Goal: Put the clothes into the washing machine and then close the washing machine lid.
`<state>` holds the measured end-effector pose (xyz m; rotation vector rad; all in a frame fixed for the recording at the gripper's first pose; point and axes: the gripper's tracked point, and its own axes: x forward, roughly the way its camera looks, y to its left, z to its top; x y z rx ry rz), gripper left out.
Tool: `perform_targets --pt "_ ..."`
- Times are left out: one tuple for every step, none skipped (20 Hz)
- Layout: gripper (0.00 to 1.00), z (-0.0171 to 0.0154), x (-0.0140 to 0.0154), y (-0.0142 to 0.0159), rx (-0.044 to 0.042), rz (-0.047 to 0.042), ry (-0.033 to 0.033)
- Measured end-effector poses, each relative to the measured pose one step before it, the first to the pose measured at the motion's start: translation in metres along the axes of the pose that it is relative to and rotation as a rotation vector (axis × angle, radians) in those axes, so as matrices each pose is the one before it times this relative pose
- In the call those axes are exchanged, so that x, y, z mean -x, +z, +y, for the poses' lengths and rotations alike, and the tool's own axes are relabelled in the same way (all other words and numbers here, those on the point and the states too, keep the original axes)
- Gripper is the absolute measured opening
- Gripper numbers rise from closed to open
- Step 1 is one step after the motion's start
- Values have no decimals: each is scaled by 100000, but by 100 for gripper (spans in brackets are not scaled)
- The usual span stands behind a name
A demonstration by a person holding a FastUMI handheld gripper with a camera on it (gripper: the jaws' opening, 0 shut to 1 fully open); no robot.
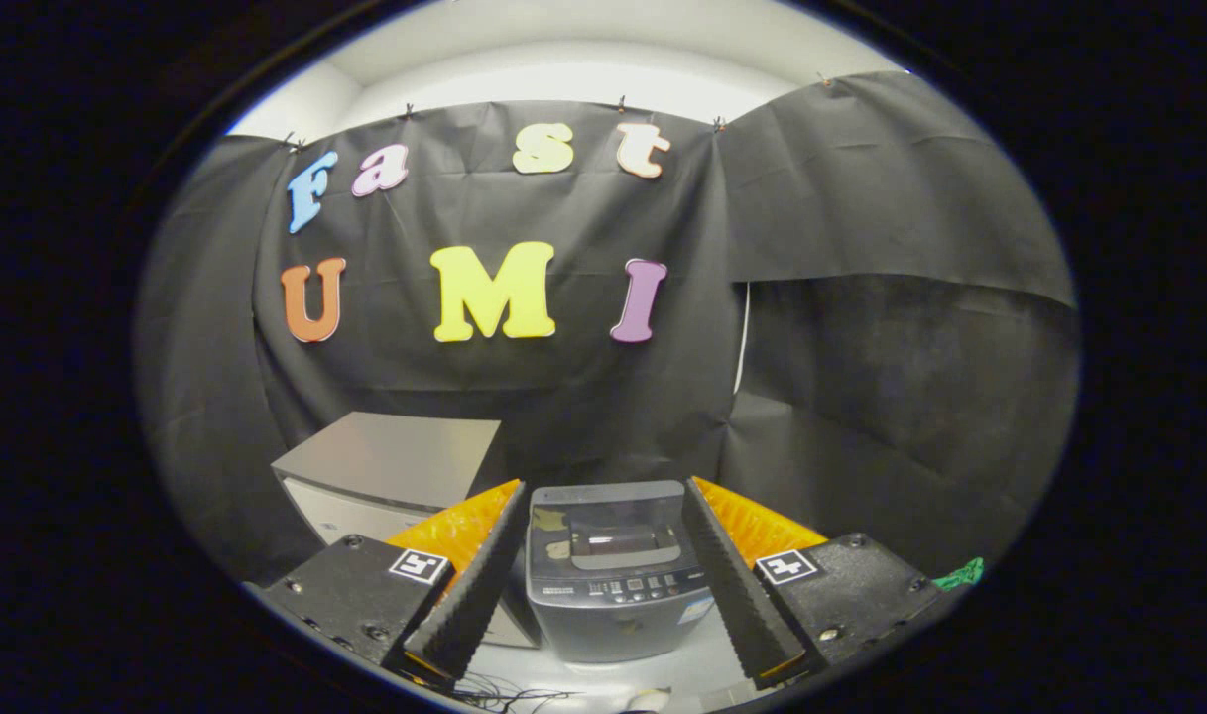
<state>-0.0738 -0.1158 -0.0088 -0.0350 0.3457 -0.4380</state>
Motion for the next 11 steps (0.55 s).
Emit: perform_targets --pt "98 -596 902 373 98 -1191 -1127" --pt "98 -665 992 547 -512 -1511 -1095" --pt "98 -208 769 461 -530 -1476 45" --pt "98 -200 626 460 80 -1598 -40" --pt "98 -299 362 119 1030 -870 -178" --pt "98 -429 165 421 1649 -1204 -1009" --pt "98 -5 341 566 1004 -1311 500" --pt "98 240 141 607 411 -1286 1292" --pt "98 310 415 589 -370 -1489 2086" --pt "98 491 294 707 -438 -1886 2485" --pt "98 56 336 479 -151 -1195 1865"
